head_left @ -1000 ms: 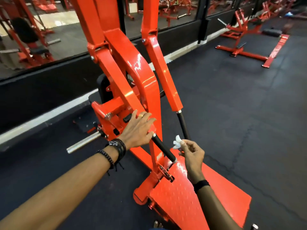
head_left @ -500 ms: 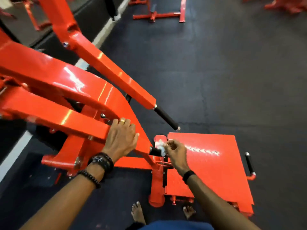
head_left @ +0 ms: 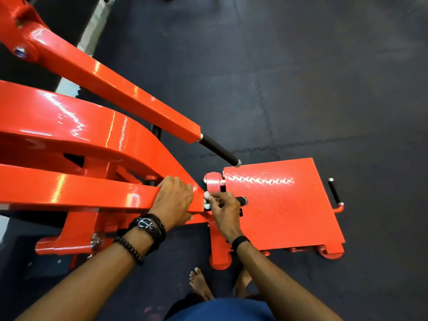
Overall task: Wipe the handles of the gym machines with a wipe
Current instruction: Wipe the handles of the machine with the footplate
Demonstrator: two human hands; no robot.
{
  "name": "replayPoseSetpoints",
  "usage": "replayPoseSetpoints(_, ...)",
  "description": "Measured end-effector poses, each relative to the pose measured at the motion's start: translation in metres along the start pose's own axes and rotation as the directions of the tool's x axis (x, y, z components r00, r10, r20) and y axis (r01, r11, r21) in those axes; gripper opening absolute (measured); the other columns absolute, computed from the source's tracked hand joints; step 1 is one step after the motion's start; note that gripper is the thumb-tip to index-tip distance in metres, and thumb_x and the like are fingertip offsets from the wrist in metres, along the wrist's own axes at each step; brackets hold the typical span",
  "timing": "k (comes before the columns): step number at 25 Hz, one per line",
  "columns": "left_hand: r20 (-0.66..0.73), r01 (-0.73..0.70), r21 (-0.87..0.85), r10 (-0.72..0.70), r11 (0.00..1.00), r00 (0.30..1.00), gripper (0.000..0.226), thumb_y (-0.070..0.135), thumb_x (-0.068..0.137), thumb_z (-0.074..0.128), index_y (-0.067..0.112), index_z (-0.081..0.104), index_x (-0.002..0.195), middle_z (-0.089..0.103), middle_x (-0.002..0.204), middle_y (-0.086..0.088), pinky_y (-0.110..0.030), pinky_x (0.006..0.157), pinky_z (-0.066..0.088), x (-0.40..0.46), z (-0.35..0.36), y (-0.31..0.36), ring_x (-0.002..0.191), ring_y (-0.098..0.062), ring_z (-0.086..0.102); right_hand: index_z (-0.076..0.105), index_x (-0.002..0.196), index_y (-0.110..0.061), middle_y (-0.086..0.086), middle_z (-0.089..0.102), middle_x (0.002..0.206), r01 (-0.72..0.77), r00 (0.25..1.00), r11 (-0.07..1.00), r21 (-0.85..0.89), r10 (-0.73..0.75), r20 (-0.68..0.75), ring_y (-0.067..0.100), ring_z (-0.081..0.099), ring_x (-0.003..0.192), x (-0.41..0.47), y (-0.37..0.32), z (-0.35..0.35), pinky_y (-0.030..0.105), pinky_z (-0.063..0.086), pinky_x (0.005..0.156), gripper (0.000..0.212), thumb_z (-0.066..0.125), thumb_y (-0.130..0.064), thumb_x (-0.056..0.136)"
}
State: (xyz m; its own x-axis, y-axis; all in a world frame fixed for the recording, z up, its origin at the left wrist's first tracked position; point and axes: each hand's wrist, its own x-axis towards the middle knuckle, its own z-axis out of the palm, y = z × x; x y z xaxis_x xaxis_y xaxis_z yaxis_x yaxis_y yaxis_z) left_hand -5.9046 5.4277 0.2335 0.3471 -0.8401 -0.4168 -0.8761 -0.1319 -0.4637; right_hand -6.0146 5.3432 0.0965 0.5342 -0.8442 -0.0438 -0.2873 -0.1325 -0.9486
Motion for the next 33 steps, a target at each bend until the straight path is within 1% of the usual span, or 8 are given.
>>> replayPoseSetpoints(8, -0.055, -0.007, 0.042, 0.009, 0.999, 0.998, 0.064, 0.078, 0.079, 0.050, 0.017, 0.054, 0.099, 0.065, 0.094, -0.006, -0.041, 0.083, 0.039, 0.010, 0.007, 0.008, 0.094, -0.026, 0.057, 0.075, 0.086, -0.004, 0.017, 0.064, 0.081, -0.241, 0.970, 0.960, -0.142, 0.234, -0.067, 0.029, 0.057, 0.079, 0.046, 0.087, -0.024, 0.035, 0.043, 0.075, 0.009, 0.069, -0.010, 0.088)
replayPoseSetpoints(11, -0.070, -0.015, 0.054, 0.018, 0.998, 0.997, 0.065, 0.080, 0.073, 0.055, 0.017, 0.056, 0.092, 0.065, 0.085, -0.005, -0.041, 0.080, 0.037, 0.011, 0.009, 0.008, 0.087, -0.026, 0.058, 0.073, 0.081, -0.005, 0.017, 0.067, 0.082, -0.352, 0.933, 0.929, -0.115, 0.339, -0.117, 0.036, 0.062, 0.084, 0.045, 0.079, -0.017, 0.028, 0.038, 0.073, 0.010, 0.066, -0.007, 0.088)
replayPoseSetpoints(15, -0.075, -0.033, 0.054, 0.037, 0.998, 0.997, 0.064, 0.077, 0.068, 0.063, 0.017, 0.056, 0.090, 0.064, 0.081, -0.007, -0.042, 0.077, 0.038, 0.011, 0.011, 0.007, 0.082, -0.027, 0.058, 0.071, 0.084, -0.011, 0.004, 0.061, 0.086, -0.150, 0.988, 0.985, 0.082, 0.152, -0.013, 0.016, 0.058, 0.077, -0.006, -0.002, 0.010, 0.020, 0.042, 0.072, 0.009, 0.067, -0.013, 0.091)
replayPoseSetpoints(18, -0.049, -0.030, 0.023, 0.031, 0.999, 0.998, 0.063, 0.075, 0.065, 0.069, 0.018, 0.054, 0.086, 0.061, 0.076, -0.008, -0.038, 0.066, 0.041, 0.011, 0.009, 0.009, 0.072, -0.027, 0.060, 0.070, 0.087, -0.010, 0.004, 0.057, 0.088, -0.019, 1.000, 0.997, 0.081, 0.017, 0.021, 0.011, 0.055, 0.079, -0.012, -0.005, 0.004, 0.018, 0.044, 0.077, 0.007, 0.064, -0.010, 0.092)
replayPoseSetpoints(23, -0.054, -0.043, 0.009, 0.043, 0.999, 0.998, 0.062, 0.071, 0.062, 0.075, 0.018, 0.051, 0.082, 0.058, 0.069, -0.009, -0.036, 0.058, 0.038, 0.011, 0.007, 0.008, 0.061, -0.027, 0.059, 0.069, 0.086, 0.000, 0.018, 0.059, 0.092, -0.359, 0.929, 0.929, -0.087, 0.347, -0.127, 0.019, 0.048, 0.082, 0.049, 0.072, -0.032, 0.042, 0.044, 0.084, 0.011, 0.061, -0.003, 0.092)
replayPoseSetpoints(26, -0.067, -0.041, -0.012, 0.040, 0.999, 0.997, 0.061, 0.070, 0.063, 0.075, 0.017, 0.051, 0.083, 0.058, 0.070, -0.009, -0.037, 0.060, 0.039, 0.009, 0.008, 0.010, 0.062, -0.027, 0.059, 0.071, 0.081, 0.000, 0.020, 0.067, 0.089, -0.377, 0.926, 0.911, -0.169, 0.373, -0.056, 0.028, 0.059, 0.082, 0.059, 0.074, -0.030, 0.032, 0.042, 0.080, 0.015, 0.059, 0.000, 0.089)
replayPoseSetpoints(29, -0.054, -0.051, -0.014, 0.050, 0.999, 0.997, 0.061, 0.068, 0.063, 0.077, 0.015, 0.052, 0.082, 0.058, 0.068, -0.009, -0.037, 0.060, 0.039, 0.012, 0.008, 0.009, 0.060, -0.027, 0.059, 0.074, 0.080, -0.005, 0.012, 0.072, 0.082, -0.235, 0.939, 0.964, -0.128, 0.259, 0.227, 0.021, 0.064, 0.076, 0.043, 0.020, -0.008, 0.030, 0.049, 0.069, 0.017, 0.060, -0.005, 0.088)
replayPoseSetpoints(33, -0.054, -0.037, -0.015, 0.036, 0.999, 0.998, 0.060, 0.067, 0.063, 0.076, 0.016, 0.052, 0.082, 0.060, 0.069, -0.009, -0.037, 0.061, 0.039, 0.010, 0.007, 0.010, 0.062, -0.027, 0.060, 0.074, 0.081, -0.005, 0.011, 0.071, 0.079, -0.036, 0.859, 0.991, -0.129, 0.096, 0.504, 0.015, 0.058, 0.071, 0.042, -0.019, 0.000, 0.023, 0.038, 0.061, 0.015, 0.063, -0.009, 0.089)
